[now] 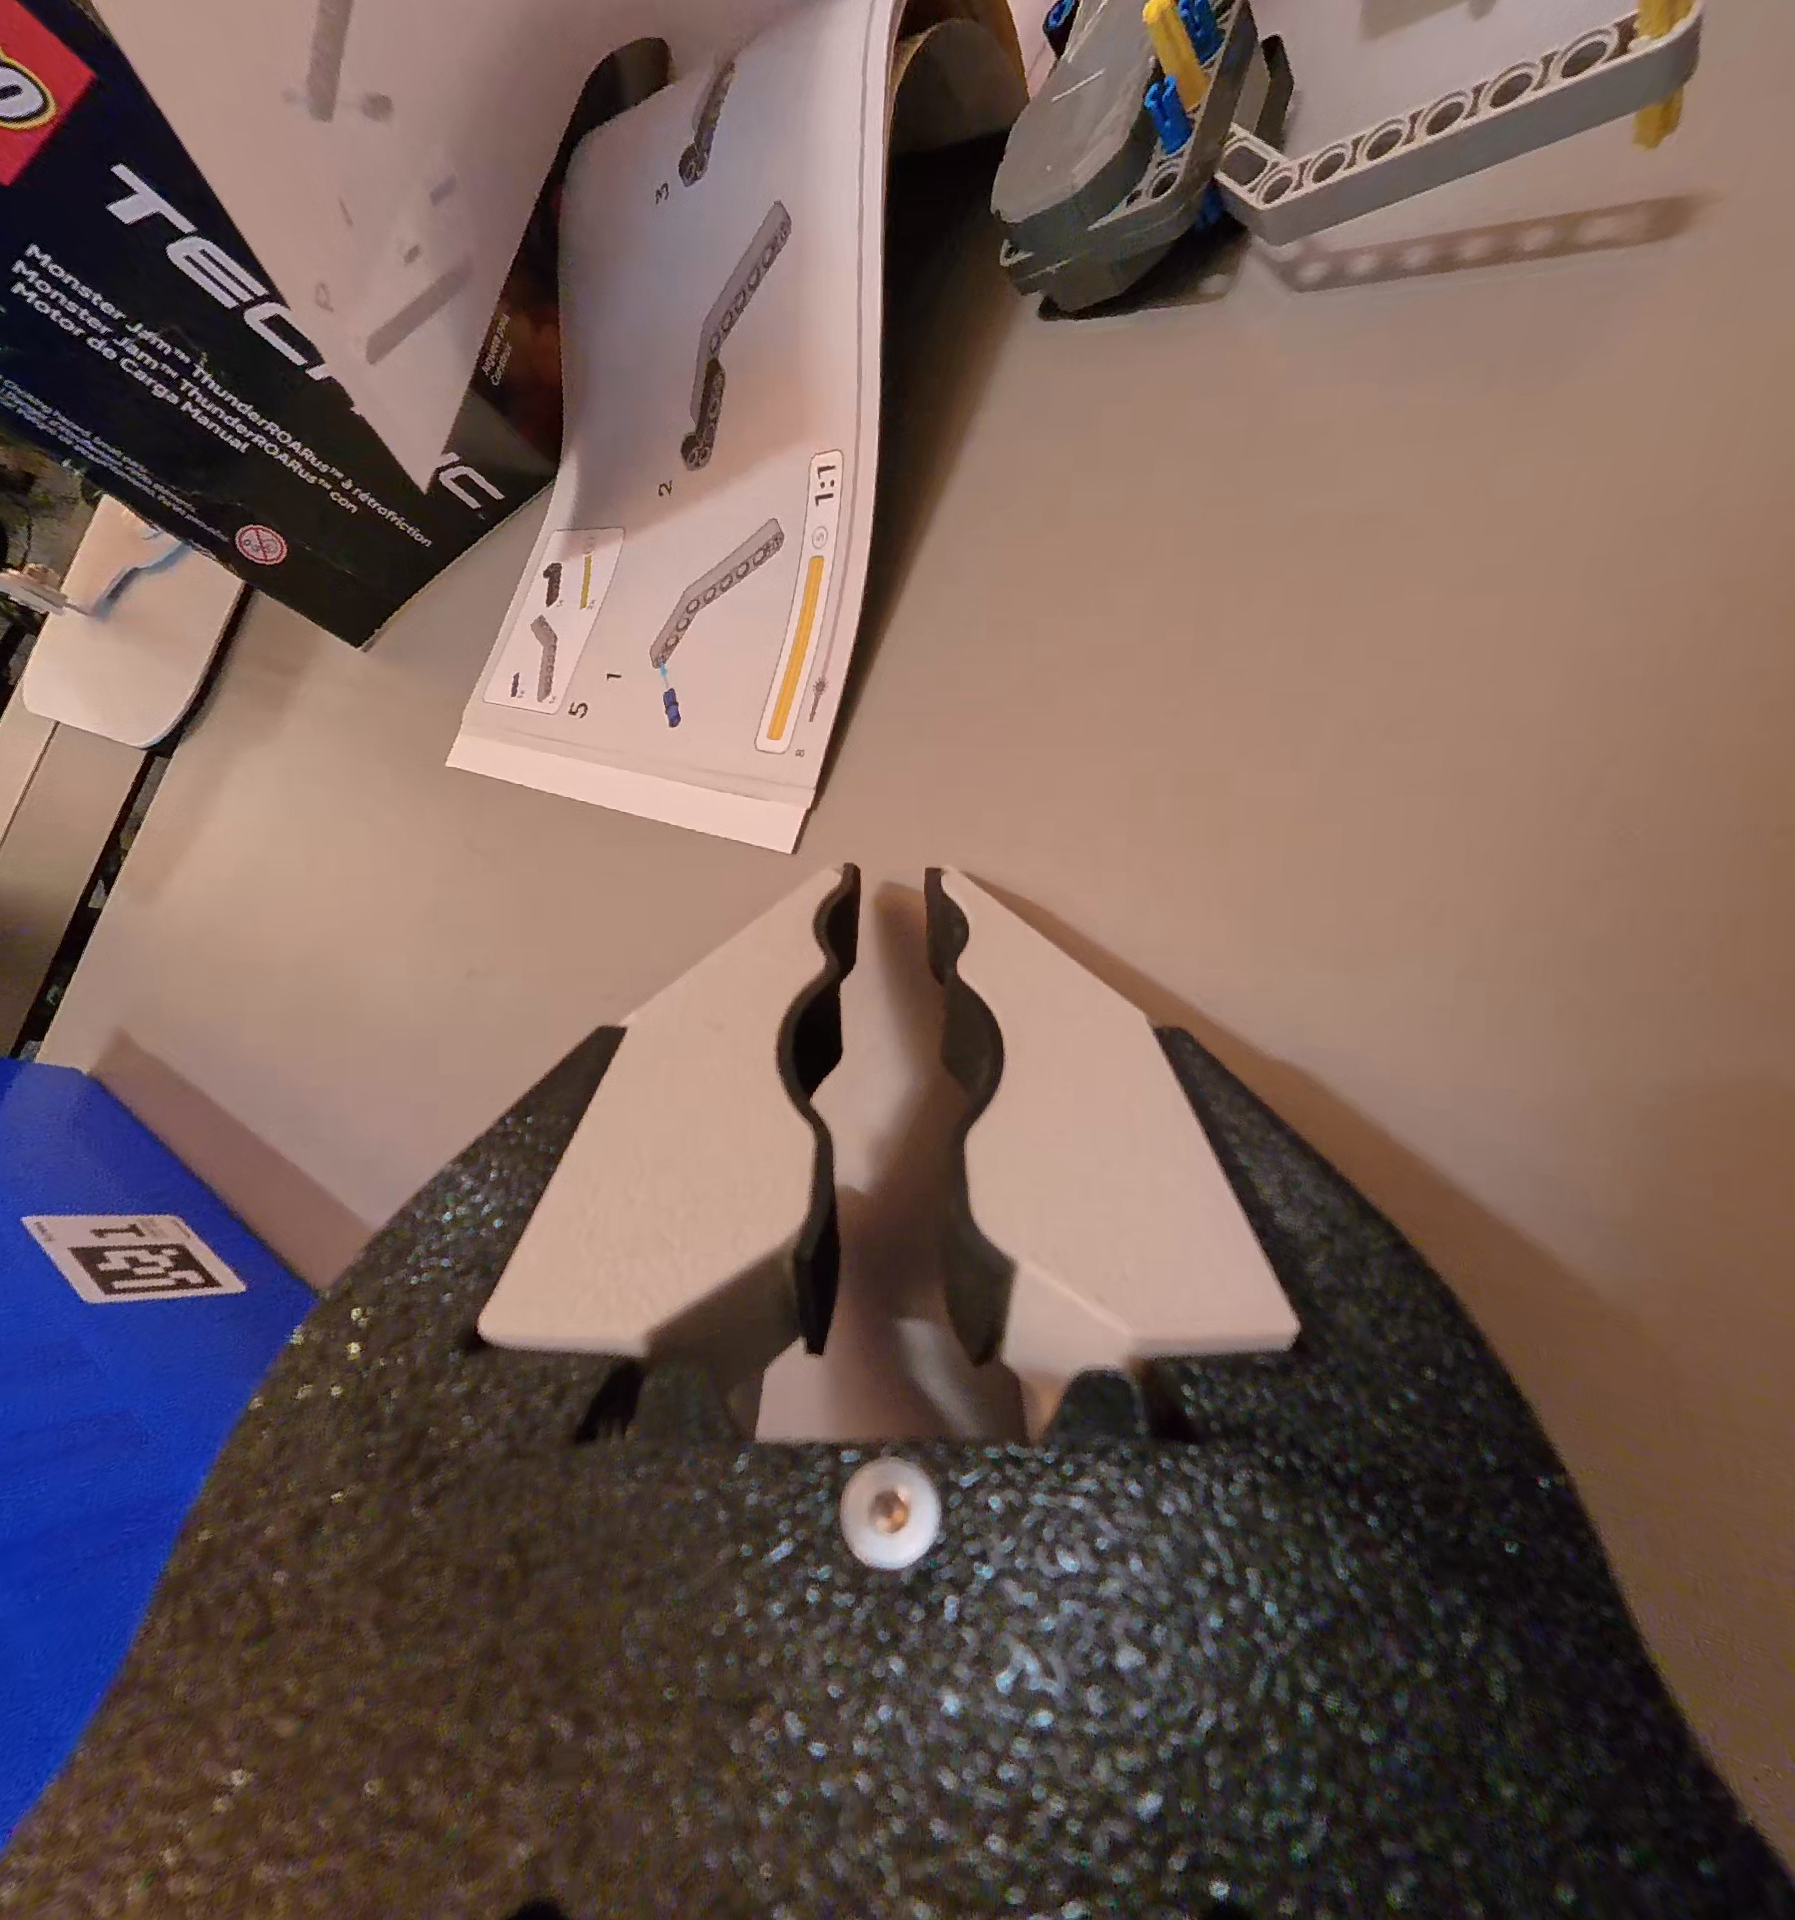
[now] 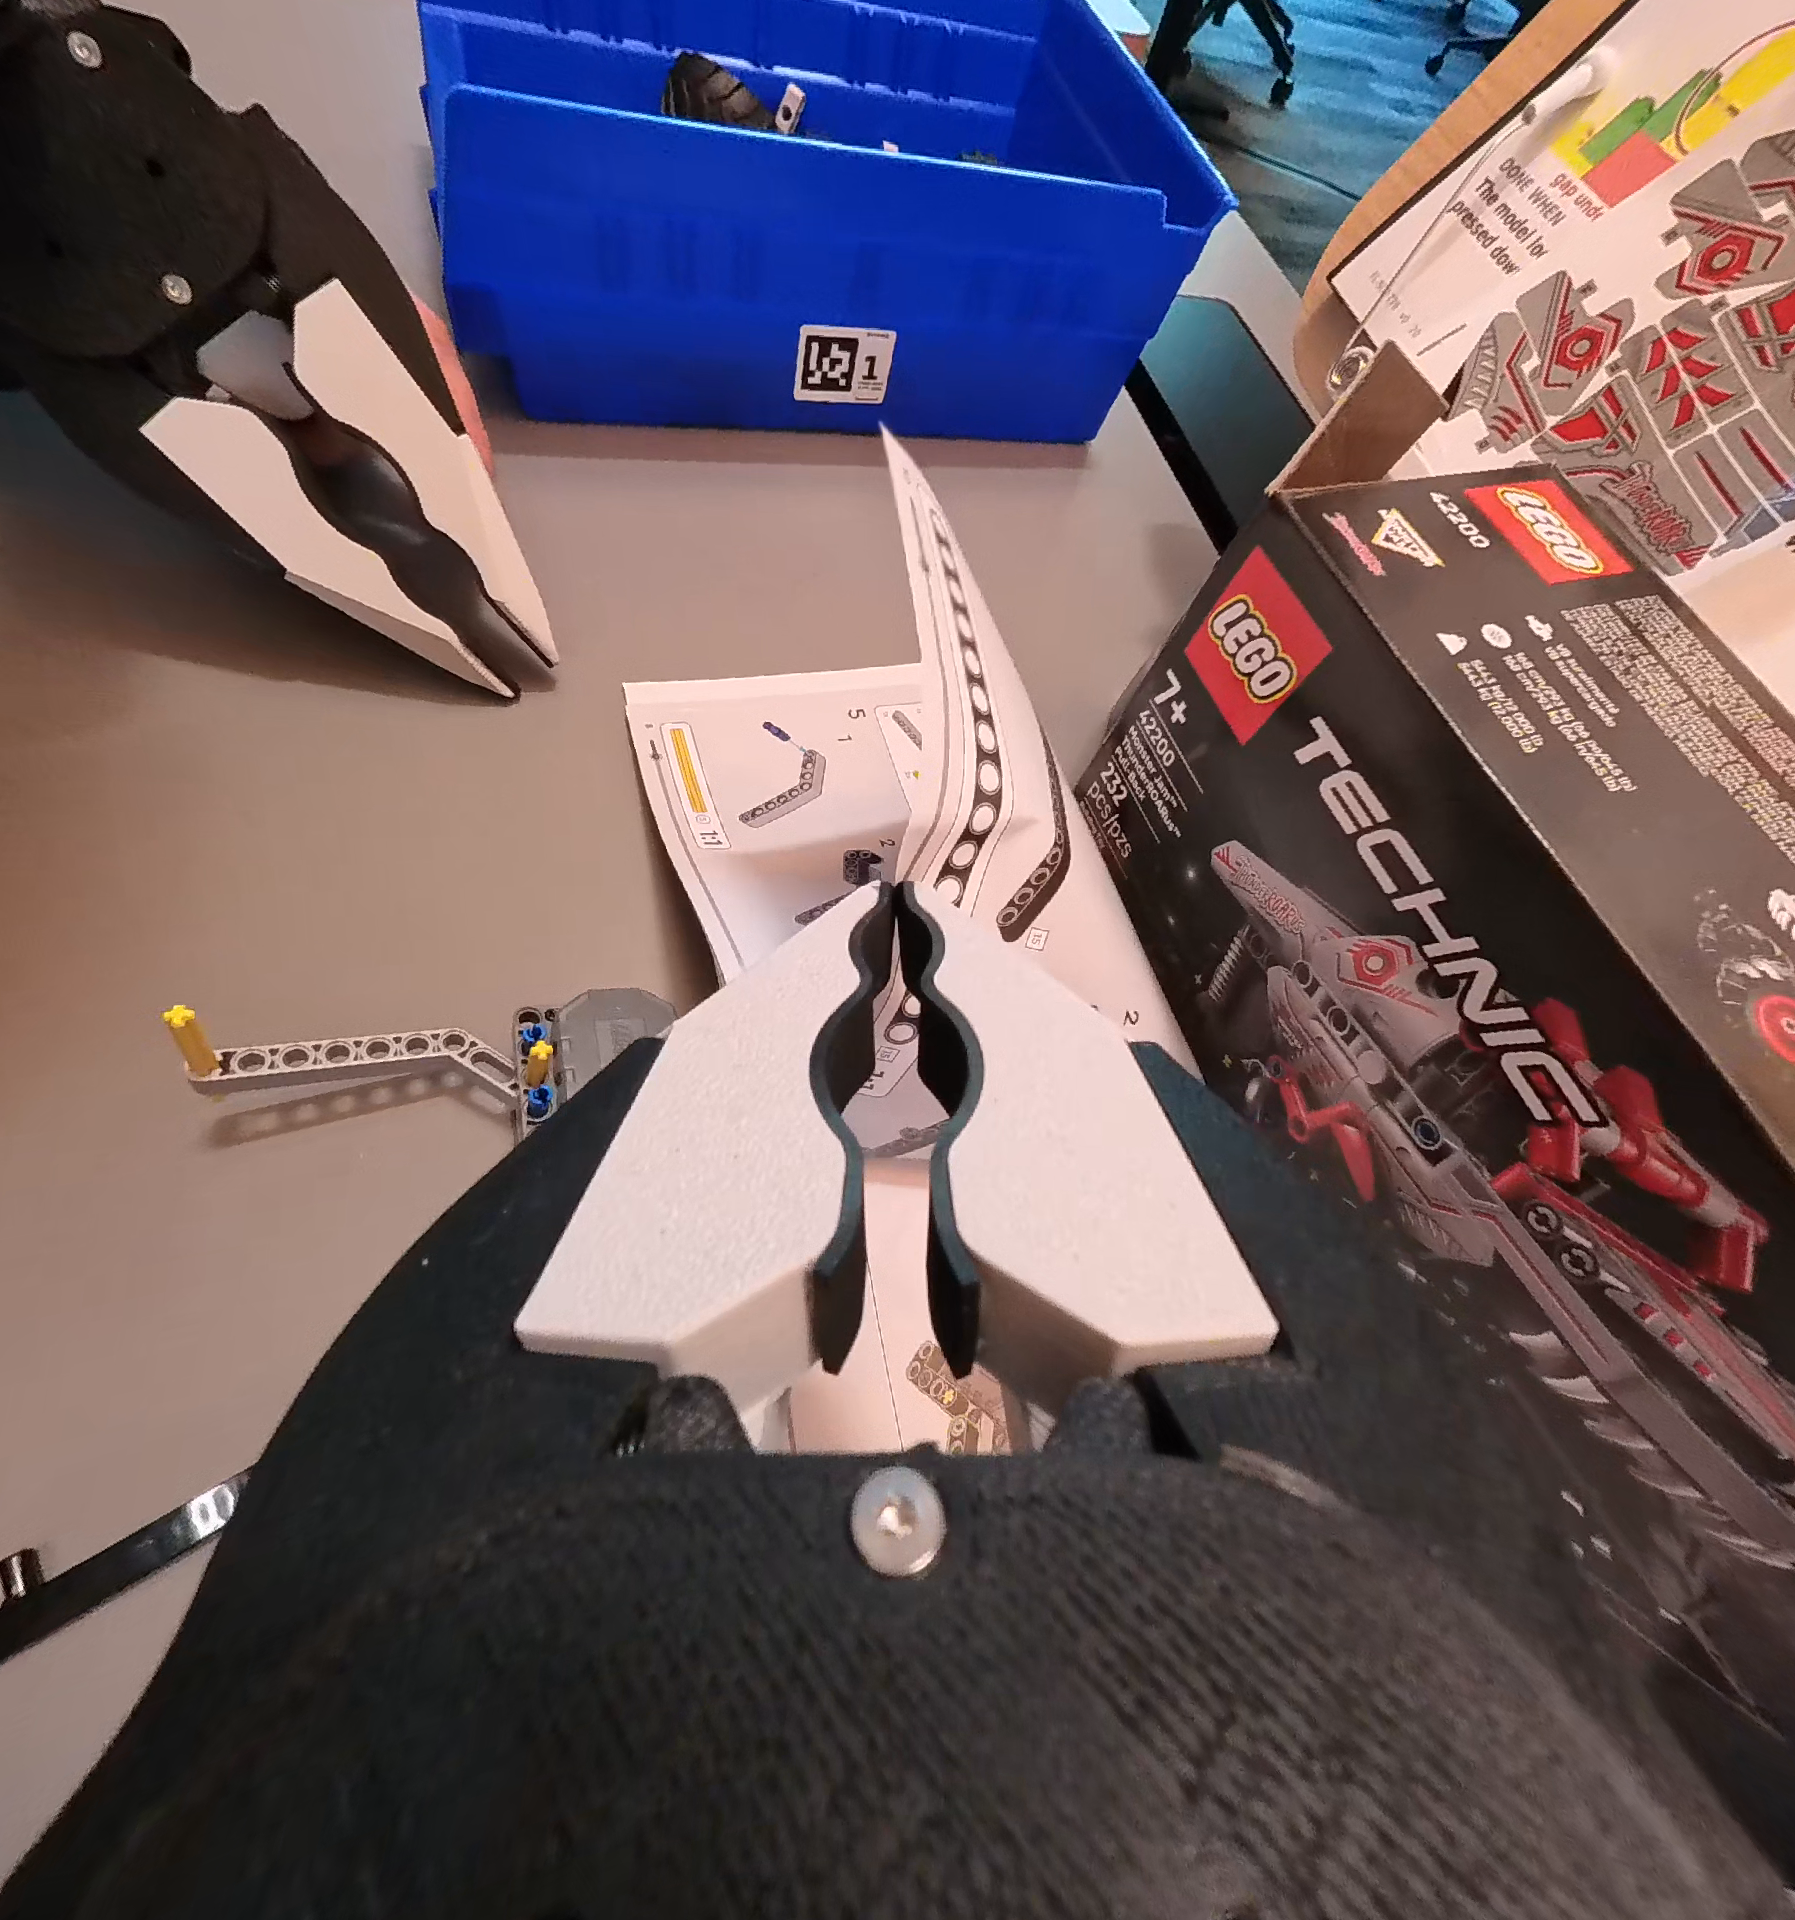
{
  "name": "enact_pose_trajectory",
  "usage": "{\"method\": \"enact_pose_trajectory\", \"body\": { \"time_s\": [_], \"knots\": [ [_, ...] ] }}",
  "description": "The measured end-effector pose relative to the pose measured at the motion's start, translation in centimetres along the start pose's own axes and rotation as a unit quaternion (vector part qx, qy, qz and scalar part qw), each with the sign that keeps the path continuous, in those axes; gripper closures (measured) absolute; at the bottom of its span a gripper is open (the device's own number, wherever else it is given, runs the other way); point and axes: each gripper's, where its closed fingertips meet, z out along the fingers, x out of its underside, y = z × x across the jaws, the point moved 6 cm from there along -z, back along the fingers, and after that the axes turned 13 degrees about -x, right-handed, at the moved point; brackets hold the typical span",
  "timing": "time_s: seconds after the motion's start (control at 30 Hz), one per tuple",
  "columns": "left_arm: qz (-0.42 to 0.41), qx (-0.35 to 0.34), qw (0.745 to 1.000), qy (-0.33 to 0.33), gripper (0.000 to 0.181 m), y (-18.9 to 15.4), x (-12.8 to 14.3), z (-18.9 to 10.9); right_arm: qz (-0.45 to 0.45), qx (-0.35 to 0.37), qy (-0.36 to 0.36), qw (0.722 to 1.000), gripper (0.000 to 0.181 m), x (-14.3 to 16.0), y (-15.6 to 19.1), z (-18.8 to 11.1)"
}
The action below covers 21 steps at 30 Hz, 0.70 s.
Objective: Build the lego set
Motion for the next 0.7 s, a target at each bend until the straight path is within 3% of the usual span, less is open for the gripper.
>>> {"method": "enact_pose_trajectory", "body": {
  "time_s": [0.7],
  "knots": [
    [-0.002,0.003,1.000,-0.001,0.174,-0.04,0.02,0.02,-0.004,-0.007,0.004,1.000,0.181,-0.06,0.18,0.36]
  ]
}}
